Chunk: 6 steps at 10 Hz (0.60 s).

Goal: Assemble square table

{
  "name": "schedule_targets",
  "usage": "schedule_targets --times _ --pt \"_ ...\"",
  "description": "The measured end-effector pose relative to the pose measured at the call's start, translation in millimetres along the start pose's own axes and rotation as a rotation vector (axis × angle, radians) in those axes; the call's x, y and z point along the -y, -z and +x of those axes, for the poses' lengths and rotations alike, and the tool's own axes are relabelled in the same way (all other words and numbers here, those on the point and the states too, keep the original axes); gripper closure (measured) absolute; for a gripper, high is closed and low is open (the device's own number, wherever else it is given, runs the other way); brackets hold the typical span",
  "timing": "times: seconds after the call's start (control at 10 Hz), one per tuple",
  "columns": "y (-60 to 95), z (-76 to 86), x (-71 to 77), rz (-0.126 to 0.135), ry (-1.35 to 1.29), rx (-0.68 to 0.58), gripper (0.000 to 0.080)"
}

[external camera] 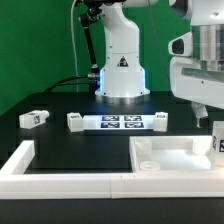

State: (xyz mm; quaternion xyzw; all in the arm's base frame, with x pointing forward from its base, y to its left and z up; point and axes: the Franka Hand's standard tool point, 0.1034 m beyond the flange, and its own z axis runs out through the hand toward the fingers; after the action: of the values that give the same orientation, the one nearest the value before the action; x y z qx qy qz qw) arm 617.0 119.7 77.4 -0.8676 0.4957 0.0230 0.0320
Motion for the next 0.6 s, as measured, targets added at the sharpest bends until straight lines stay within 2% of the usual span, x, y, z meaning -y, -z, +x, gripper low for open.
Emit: schedule_targets --times 0.1,0.5,0.6 --pt "0.6 -0.5 2.0 -0.016 0.252 -0.02 0.0159" --pt "-0.7 -1.1 1.6 -0.015 0.534 -0.022 0.015" --pt "0.2 1.7 5.6 -0.005 0.731 -0.055 0.015"
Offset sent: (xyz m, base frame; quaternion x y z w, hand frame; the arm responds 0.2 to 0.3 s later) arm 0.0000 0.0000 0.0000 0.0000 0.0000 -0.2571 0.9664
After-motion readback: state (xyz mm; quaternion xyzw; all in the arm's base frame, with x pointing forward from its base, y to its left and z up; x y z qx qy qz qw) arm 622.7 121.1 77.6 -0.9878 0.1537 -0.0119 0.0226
